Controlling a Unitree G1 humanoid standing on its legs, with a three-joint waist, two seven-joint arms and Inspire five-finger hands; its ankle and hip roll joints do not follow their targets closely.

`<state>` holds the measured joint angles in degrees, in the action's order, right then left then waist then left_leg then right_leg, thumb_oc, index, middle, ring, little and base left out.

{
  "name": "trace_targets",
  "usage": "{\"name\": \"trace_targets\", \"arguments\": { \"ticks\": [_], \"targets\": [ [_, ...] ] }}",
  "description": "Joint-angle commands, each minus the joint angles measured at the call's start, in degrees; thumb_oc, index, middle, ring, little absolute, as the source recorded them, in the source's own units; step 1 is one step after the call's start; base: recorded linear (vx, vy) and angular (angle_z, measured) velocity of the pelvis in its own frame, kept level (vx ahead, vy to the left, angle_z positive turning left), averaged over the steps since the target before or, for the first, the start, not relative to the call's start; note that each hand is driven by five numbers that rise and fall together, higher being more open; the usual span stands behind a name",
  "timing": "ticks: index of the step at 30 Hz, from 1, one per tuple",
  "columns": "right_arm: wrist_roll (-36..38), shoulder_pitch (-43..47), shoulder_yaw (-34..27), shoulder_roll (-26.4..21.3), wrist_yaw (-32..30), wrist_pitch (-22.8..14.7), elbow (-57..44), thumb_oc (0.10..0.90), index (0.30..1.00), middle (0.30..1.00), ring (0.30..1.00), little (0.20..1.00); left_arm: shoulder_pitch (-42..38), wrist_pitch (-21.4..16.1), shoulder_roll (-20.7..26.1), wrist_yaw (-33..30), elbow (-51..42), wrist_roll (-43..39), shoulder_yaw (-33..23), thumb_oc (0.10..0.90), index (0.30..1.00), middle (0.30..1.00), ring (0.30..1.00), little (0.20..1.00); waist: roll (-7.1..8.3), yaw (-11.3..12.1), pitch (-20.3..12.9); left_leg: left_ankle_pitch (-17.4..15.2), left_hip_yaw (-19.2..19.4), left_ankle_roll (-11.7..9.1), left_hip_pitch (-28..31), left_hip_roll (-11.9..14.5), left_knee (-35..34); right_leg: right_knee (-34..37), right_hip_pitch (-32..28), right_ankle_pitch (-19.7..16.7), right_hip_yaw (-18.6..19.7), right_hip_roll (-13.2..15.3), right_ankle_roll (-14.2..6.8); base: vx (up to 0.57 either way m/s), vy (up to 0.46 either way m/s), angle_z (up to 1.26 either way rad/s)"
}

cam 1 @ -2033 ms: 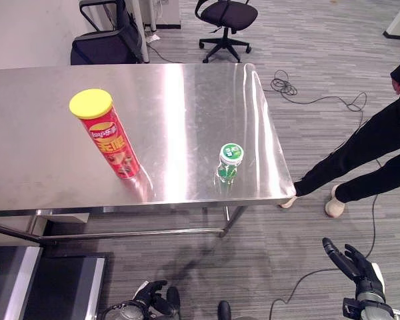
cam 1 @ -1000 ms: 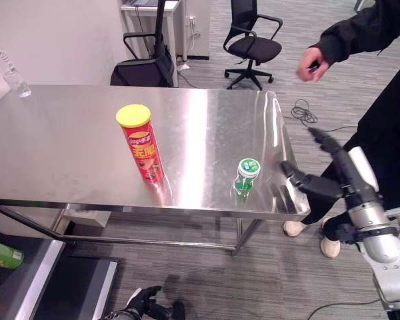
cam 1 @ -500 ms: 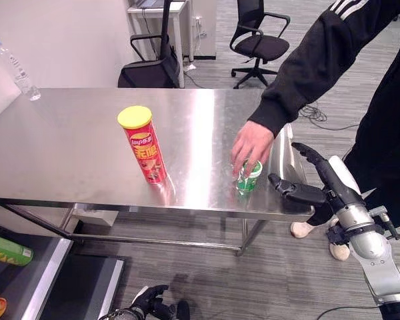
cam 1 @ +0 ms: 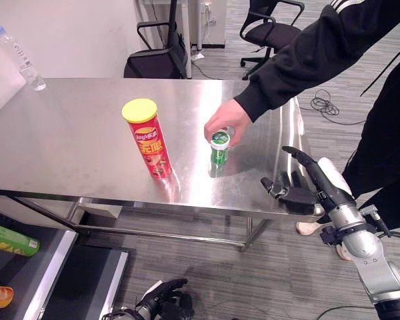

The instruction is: Put the goods on the table back onto the shelves and tidy them up.

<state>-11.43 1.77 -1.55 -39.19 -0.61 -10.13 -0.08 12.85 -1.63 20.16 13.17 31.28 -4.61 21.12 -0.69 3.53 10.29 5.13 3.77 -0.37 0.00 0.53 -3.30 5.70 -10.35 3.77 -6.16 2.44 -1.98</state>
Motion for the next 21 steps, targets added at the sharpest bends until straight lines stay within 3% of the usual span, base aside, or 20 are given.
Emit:
{"name": "trace_targets", "arguments": {
  "ticks": [1, 7, 8, 9, 12, 21],
  "targets": [
    [-0.7, 5.7, -4.8, -2.7, -3.2, -2.5, -2.4, 0.8, 0.9, 0.9, 0.9, 0.9, 0.8, -0.2, 1.0, 2.2, 0.4, -0.9, 0.8, 0.8, 0.9, 0.9, 0.9, 0.9, 0.16, 0.8, -4.9, 0.0, -1.8, -3.1, -5.8, 3.3, 5.2, -2.1, 1.0, 1.9, 1.0, -2.7, 0.3, 0.0, 0.0, 0.0],
    [0.1, 4.1, -7.3, -2.1, -2.2, -2.4, -5.4, 0.8, 0.9, 0.9, 0.9, 0.9, 2.4, 0.8, 2.2, 3.3, -2.9, -1.0, 0.0, 0.8, 0.9, 0.9, 0.9, 0.9, -0.08, 0.3, -4.9, -0.5, -1.7, -3.0, -5.5, 3.2, 5.1, -2.1, 1.2, 1.8, 1.3, -2.5, 0.1, 0.0, 0.0, 0.0],
    [0.8, 3.9, -6.4, -0.8, -3.1, -3.0, -5.1, 0.8, 0.9, 0.9, 0.9, 0.9, 3.9, -1.4, -0.8, 0.8, 8.2, 3.0, 1.1, 0.8, 0.9, 0.9, 0.9, 0.9, 0.39, 0.8, -4.7, -0.6, -1.9, -3.1, -5.6, 3.1, 5.2, -2.1, 1.2, 1.7, 1.4, -2.4, 0.1, 0.0, 0.0, 0.0],
    [0.7, 3.9, -6.4, -0.9, -3.2, -3.1, -5.0, 0.8, 0.9, 0.9, 0.9, 0.9, 3.6, -2.1, -1.2, 0.5, 9.2, 3.3, 1.2, 0.8, 0.9, 0.9, 0.9, 0.9, 0.36, 0.7, -4.7, -0.6, -1.8, -3.1, -5.6, 3.1, 5.2, -2.1, 1.2, 1.7, 1.5, -2.4, 0.1, -0.01, -0.015, -0.04],
    [0.4, 1.8, -4.9, -1.9, -2.4, -3.8, -5.9, 0.8, 0.9, 0.9, 0.9, 0.9, -0.5, -3.9, -4.7, -2.6, 24.7, 7.0, 0.8, 0.8, 0.9, 0.9, 0.9, 0.9, 0.74, 0.7, -4.1, -0.7, -1.8, -3.3, -5.8, 3.0, 5.4, -2.1, 1.4, 1.4, 1.4, -2.2, 0.0, -0.01, -0.01, 0.06],
    [0.1, 2.7, -1.0, -2.5, -2.2, -4.2, -3.6, 0.8, 0.9, 0.9, 0.9, 0.9, -4.1, -5.7, -7.2, -6.2, 33.2, 7.9, 0.1, 0.8, 0.9, 0.9, 0.9, 0.9, 0.84, 1.4, -4.6, 0.2, -2.0, -3.5, -4.4, 2.3, 2.8, -1.9, 0.8, 1.3, 0.5, -1.6, -0.4, 0.02, 0.009, 0.01]
  ]
}}
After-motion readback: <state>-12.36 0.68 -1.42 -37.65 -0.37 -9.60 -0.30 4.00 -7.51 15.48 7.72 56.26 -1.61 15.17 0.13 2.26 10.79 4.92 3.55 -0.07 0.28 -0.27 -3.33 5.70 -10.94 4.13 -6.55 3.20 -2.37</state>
